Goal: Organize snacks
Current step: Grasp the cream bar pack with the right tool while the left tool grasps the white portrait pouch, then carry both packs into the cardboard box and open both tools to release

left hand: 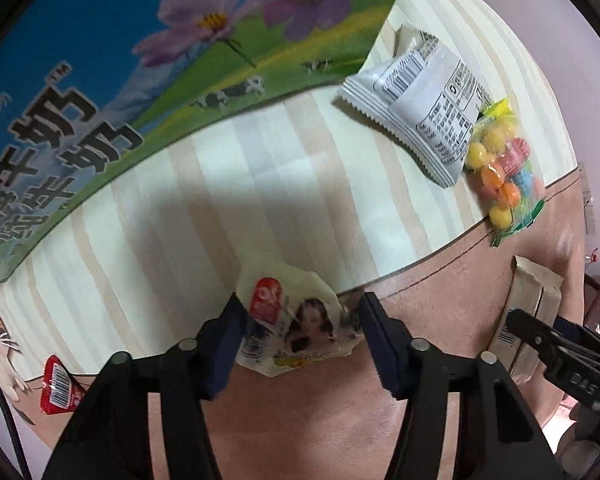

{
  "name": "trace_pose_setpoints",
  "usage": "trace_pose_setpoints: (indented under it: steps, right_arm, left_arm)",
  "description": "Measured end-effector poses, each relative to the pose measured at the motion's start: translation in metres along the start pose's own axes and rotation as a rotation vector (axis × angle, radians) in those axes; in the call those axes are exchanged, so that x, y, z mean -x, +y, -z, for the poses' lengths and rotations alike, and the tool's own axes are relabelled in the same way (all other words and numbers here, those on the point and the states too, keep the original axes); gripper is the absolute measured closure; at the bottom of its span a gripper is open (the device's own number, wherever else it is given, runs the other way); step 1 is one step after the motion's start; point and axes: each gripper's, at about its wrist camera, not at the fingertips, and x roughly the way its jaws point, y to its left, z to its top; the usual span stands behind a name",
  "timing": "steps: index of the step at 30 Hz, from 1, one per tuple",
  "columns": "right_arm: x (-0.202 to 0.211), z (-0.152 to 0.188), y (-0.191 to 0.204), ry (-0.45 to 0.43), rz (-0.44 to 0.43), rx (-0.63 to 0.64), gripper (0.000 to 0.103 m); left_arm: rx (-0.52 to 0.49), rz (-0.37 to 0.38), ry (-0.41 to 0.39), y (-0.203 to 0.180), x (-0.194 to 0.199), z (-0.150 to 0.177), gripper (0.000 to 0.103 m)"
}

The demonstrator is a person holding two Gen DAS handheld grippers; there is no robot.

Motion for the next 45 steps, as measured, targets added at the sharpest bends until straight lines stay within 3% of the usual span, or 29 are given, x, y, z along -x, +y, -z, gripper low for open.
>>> trace_pose_setpoints:
  steps: [6, 10, 15, 21, 24, 26, 31, 39, 45]
  right_arm:
    - [-0.003, 0.008, 0.003, -0.024, -0.002, 0.023, 0.042]
    - [0.016, 0.016, -0.006, -0.037, -0.050, 0.026, 0.043]
    - [0.017, 0.019, 0.002, -0.017, -0.090, 0.039, 0.043]
    - [0.009, 0.017, 0.008, 0.001, -0.093, 0.037, 0.043]
    - [0.007, 0.013, 0.010, 0.006, -0.091, 0.038, 0.043]
    - [0.005, 0.010, 0.011, 0.007, -0.086, 0.043, 0.043]
    - [0.003, 0.008, 0.022, -0.007, -0.087, 0.065, 0.043]
    - [0.034, 0.014, 0.051, -0.040, -0.185, 0.136, 0.043]
    - [0.097, 0.013, 0.105, -0.098, -0.322, 0.273, 0.043]
  left_arm:
    - [0.049, 0.046, -0.009, 0.019, 0.001, 0.008, 0.055]
    - [0.078, 0.098, -0.009, 0.034, 0.008, 0.013, 0.056]
    - [0.109, 0.185, 0.076, 0.047, -0.011, 0.019, 0.046]
    - [0.073, 0.167, 0.095, 0.039, -0.022, 0.013, 0.035]
    - [0.044, 0.121, 0.086, 0.024, -0.027, 0.010, 0.035]
    - [0.057, 0.108, 0.069, 0.022, -0.026, 0.015, 0.041]
    - [0.086, 0.122, 0.031, 0.019, -0.017, 0.033, 0.043]
    - [0.163, 0.218, -0.019, 0.049, 0.037, 0.052, 0.043]
    - [0.214, 0.285, -0.167, 0.081, 0.124, 0.064, 0.043]
